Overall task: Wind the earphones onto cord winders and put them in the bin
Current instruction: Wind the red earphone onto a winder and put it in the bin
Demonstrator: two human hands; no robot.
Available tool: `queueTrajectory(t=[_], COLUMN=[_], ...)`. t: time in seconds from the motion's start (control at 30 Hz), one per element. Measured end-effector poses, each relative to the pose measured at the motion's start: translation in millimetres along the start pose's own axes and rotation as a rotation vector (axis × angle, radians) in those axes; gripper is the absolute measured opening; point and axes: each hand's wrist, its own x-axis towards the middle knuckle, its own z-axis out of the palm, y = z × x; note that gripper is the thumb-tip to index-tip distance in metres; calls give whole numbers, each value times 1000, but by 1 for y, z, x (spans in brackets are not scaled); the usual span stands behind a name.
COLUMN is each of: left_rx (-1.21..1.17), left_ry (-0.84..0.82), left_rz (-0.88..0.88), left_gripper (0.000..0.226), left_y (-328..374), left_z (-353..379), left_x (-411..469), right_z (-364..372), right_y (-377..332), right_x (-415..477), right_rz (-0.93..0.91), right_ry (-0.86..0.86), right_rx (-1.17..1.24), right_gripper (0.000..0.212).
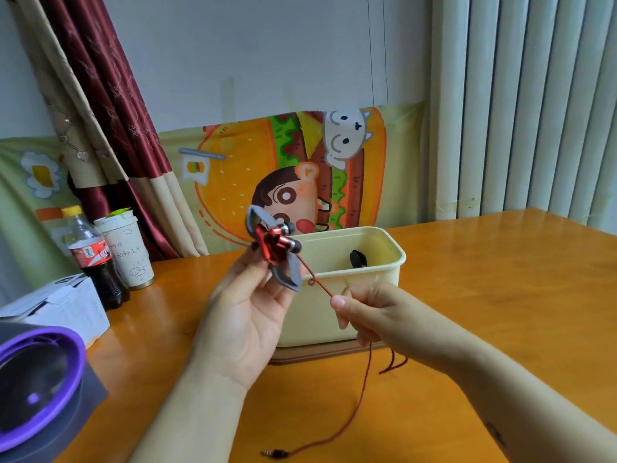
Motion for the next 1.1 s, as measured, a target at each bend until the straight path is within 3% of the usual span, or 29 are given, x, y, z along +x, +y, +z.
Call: queueTrajectory(t=[0.1,0.2,0.37,0.5,0.67,0.8,0.93,1.1], left_rx=[-96,-126,-115,-171,-238,-239,-240,-252], left_ry=[140,258,275,275,221,201,188,114], left_rz=[85,128,126,125,174,227,250,306], left_gripper=[26,16,16,17,16,15,14,11], left_y=[7,12,8,13,39,58,73,102], left_z=[-8,-13,-4,8,42,66,87,108], left_x=[9,12,8,7,15,17,9,-3], right_z=[-9,-18,-20,-32,-53,-57,-58,-61], right_y=[3,10,25,32,17,5,-3,-31], right_x=[-1,1,5,-2,-11,-17,-19,-15], right_rz=[79,144,304,427,450,514,647,619], right_ry=[-39,47,21,-19,-29,-16,62,156], right_rx=[-52,-144,-248,-101,365,424,126,-256], right_gripper=[38,38,41,44,41,32,39,33])
